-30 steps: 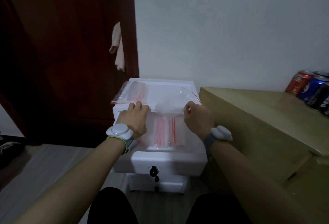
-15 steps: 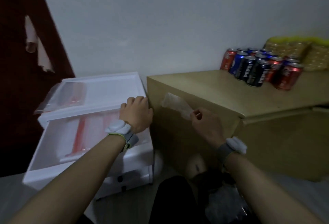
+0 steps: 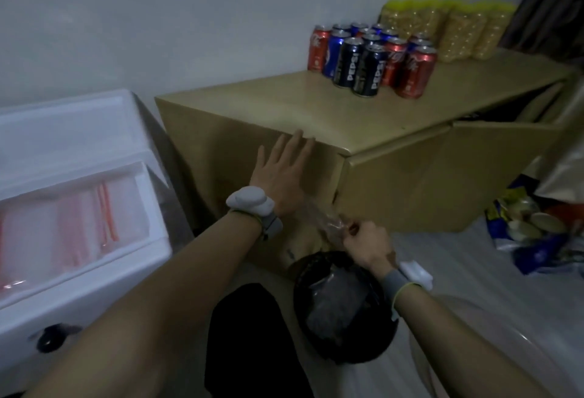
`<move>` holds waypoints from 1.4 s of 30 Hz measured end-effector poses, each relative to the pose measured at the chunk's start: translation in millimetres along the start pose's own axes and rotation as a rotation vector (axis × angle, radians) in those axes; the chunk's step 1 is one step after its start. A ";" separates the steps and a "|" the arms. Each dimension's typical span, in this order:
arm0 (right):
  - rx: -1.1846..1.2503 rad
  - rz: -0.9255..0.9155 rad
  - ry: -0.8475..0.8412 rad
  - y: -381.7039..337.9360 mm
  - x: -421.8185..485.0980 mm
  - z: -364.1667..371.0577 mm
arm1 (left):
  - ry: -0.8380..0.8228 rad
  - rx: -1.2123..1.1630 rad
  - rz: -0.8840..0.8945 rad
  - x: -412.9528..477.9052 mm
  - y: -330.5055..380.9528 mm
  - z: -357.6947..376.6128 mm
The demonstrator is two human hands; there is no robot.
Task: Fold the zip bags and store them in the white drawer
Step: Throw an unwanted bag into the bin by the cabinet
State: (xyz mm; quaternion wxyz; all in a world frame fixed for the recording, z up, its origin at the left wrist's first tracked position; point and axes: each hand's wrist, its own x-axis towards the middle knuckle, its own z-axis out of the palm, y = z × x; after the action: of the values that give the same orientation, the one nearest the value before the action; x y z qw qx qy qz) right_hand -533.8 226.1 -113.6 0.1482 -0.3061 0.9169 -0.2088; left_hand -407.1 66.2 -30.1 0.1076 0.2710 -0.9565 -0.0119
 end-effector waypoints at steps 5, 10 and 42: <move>-0.118 0.062 -0.102 47.3 -6.9 29.1 | -0.042 -0.014 -0.004 17.8 8.7 20.2; -0.170 0.096 -0.158 72.0 -9.7 57.4 | 0.029 -0.027 0.005 16.1 9.2 38.1; -0.235 -0.261 -0.096 -28.3 -3.1 42.5 | -0.212 0.057 -0.120 -16.0 -21.4 20.6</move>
State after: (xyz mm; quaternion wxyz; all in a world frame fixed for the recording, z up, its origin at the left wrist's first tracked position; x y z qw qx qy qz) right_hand -500.3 195.1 -136.7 0.1267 -0.4474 0.8793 -0.1030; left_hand -387.1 55.5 -55.1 -0.0029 0.3280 -0.9445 -0.0199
